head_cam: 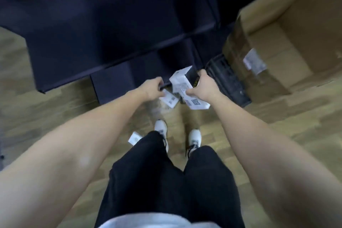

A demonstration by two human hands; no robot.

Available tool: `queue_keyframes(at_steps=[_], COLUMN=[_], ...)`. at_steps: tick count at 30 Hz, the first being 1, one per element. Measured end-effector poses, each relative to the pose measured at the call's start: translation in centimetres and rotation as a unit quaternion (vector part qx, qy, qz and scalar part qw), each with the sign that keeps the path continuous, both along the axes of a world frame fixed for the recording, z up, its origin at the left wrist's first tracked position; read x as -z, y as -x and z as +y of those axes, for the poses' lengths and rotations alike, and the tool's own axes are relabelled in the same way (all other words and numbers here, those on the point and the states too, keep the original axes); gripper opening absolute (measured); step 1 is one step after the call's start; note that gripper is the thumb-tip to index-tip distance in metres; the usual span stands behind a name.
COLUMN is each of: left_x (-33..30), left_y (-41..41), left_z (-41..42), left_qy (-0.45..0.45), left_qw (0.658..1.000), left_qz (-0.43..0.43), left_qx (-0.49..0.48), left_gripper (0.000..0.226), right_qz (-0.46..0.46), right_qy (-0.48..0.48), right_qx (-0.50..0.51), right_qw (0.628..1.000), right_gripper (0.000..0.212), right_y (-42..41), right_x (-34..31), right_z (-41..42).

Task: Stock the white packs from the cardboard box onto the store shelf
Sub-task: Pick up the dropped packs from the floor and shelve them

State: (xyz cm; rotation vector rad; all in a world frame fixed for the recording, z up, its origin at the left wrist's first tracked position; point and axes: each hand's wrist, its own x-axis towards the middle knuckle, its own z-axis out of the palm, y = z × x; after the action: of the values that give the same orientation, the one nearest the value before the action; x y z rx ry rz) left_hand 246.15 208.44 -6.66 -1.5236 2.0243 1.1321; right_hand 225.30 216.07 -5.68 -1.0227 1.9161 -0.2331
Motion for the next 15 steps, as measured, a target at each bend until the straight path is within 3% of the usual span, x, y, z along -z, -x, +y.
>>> queue_keyframes(at_steps=[4,6,10,12,15], left_x=[-9.1,-13.8,-22.0,-25.3,-29.4], left_y=[1.7,2.4,3.2,3.4,3.9], left_z=[-1.9,-2.6,-4.1,-4.8,-5.4], left_qy=[0.061,0.103,0.155,0.172,0.204], left_qw=[0.997,0.991,0.979,0.975,0.965], left_qz=[0.048,0.082,0.131,0.144,0.166], left_qx=[-0.012,-0.019,-0.011,0.004,-0.004], left_gripper=[0.050,0.068,0.104,0.102,0.078], right_qz=[0.027,0.043,0.061,0.040,0.016], right_qy=[0.087,0.123,0.172,0.203,0.243], right_qx=[-0.076,-0.115,-0.171,-0.184,-0.208], right_qw=[0.993,0.985,0.968,0.961,0.947], right_gripper=[0.088,0.093,0.082,0.079,0.075], right_y=[1.3,1.8,3.0,3.5,4.0], right_x=[-8.9,-13.0,-20.2,-23.3,-27.3], right_z=[-2.5,-4.0,-6.5,-7.4,-8.6])
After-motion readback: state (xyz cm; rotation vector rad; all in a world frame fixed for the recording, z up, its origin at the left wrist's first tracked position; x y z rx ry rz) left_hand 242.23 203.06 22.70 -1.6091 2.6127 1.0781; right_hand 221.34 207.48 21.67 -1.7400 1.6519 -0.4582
